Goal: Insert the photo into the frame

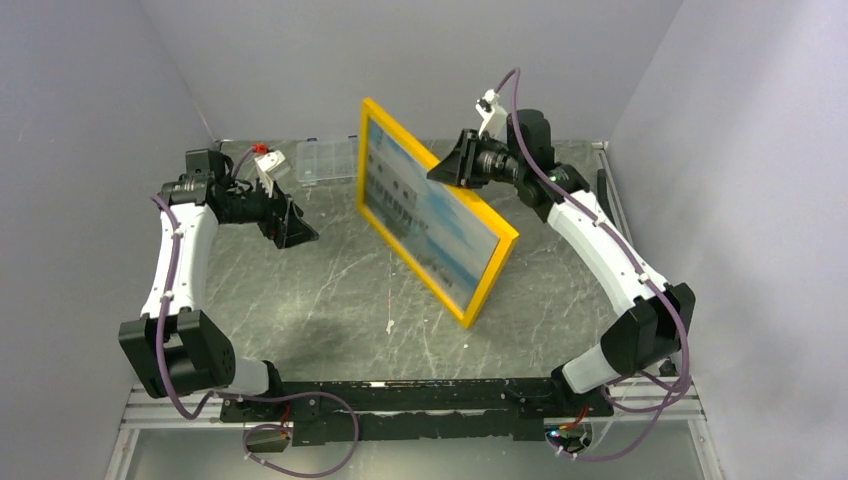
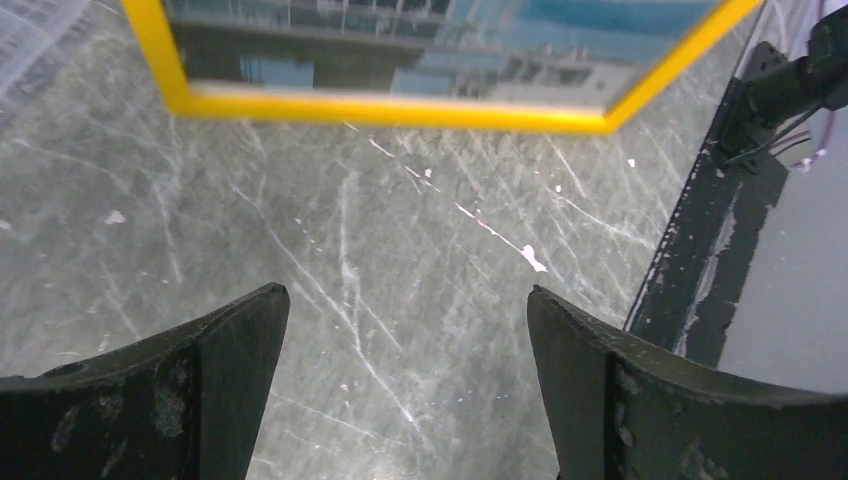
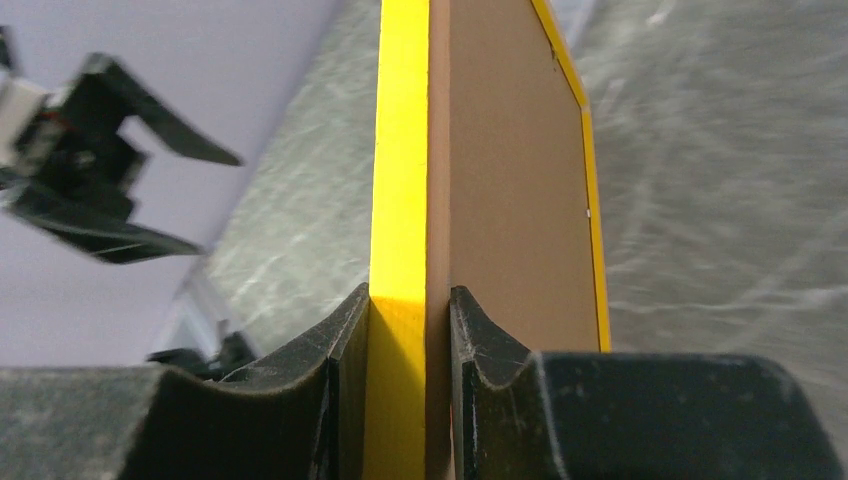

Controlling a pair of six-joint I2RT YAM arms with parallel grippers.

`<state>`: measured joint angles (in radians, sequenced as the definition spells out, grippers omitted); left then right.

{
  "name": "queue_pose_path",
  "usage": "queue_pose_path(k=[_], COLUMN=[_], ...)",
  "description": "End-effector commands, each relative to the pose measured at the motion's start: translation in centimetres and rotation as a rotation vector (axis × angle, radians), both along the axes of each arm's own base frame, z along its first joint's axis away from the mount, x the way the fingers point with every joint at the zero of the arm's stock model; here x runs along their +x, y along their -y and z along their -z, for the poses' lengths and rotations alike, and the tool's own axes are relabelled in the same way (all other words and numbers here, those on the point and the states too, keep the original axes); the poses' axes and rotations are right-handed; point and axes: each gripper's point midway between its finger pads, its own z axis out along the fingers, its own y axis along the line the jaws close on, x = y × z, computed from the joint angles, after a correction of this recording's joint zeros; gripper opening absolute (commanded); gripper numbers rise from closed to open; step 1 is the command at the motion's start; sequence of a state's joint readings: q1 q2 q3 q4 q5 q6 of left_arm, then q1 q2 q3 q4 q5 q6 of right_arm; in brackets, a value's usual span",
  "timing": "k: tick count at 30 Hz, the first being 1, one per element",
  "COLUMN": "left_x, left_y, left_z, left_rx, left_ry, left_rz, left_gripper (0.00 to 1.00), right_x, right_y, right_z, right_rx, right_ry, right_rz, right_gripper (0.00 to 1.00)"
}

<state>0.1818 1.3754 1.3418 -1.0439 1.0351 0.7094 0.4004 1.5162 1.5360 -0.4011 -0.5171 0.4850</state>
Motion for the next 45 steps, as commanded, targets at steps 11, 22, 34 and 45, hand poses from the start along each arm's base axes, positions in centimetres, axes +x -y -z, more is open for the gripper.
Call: queue_pose_path(k=[11, 22, 34, 45], left_x=[-0.8, -0.6, -1.3, -0.3], left_y=[-0.4, -0.6, -0.7, -0.1], left_z=[4.7, 10.5, 13.2, 13.2], left_rx=[0.03, 0.238, 0.288, 0.216], left_ry=[-0.126, -0.213, -0.295, -0.369], left_rz=[0.021, -0.011, -0.008, -0.091], left_gripper=[0.94, 0.94, 0.94, 0.94], right_x=[0.3, -2.8, -3.0, -2.3], right_y=[4.9, 8.4, 11.8, 12.4], right_z=[-0.7, 4.9, 14.5, 19.7], right_rx=[0.223, 0.278, 0.253, 0.204], right_ry=[-0.004, 0.025, -0.036, -0.08], right_rz=[0.16, 0.254, 0.443, 0.524], right_gripper=[0.08, 0.15, 0.18, 0.24])
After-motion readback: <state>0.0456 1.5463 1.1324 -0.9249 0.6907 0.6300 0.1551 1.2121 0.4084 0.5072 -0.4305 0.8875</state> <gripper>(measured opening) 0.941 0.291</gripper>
